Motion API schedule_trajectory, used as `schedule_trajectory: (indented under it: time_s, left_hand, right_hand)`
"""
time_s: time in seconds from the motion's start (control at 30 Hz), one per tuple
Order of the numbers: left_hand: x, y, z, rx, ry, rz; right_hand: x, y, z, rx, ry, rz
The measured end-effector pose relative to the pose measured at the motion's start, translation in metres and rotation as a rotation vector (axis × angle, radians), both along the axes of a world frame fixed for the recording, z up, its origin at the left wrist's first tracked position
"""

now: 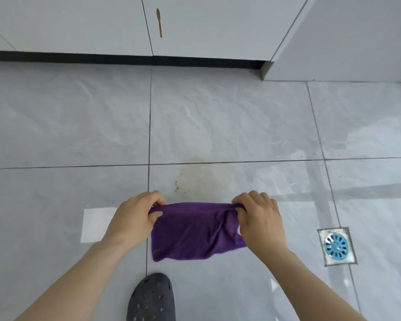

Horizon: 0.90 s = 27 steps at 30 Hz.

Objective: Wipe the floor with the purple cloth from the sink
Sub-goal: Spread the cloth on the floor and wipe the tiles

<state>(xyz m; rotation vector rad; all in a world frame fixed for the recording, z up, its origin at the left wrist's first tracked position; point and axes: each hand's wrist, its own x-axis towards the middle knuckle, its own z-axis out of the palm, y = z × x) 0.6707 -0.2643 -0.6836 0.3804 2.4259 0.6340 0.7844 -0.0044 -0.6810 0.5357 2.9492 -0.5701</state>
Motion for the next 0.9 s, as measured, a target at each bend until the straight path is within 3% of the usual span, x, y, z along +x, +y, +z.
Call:
schedule_trajectory:
  time_s: [0.2,0.47,0.57,0.67,0.77,0.9]
  left_hand:
    - [-0.043,0.008,-0.066,0.060,0.103,0.027]
    - [-0.091,0.027,-0.095,0.147,0.321,0.077]
    - [-0.090,0.026,-0.105,0.059,0.447,0.083]
    - [-0.077,0.013,-0.119,-0.033,0.509,-0.003]
    - [-0.069,-0.002,-0.142,-0.129,0.501,-0.048]
    - [-0.066,-0.014,-0.166,-0.226,0.458,0.002]
  right_hand:
    - [-0.045,0.007,-0.071,0.105,0.161,-0.036]
    - [-0.103,0.018,-0.089,0.169,0.320,-0.102]
    - [-0.107,0.005,-0.095,0.150,0.256,-0.098]
    - [-0.087,-0.028,-0.107,0.096,0.097,0.113]
    - [-0.078,-0.055,-0.131,0.113,-0.081,0.246]
    - [-0.094,-0.068,-0.150,0.169,-0.166,0.199]
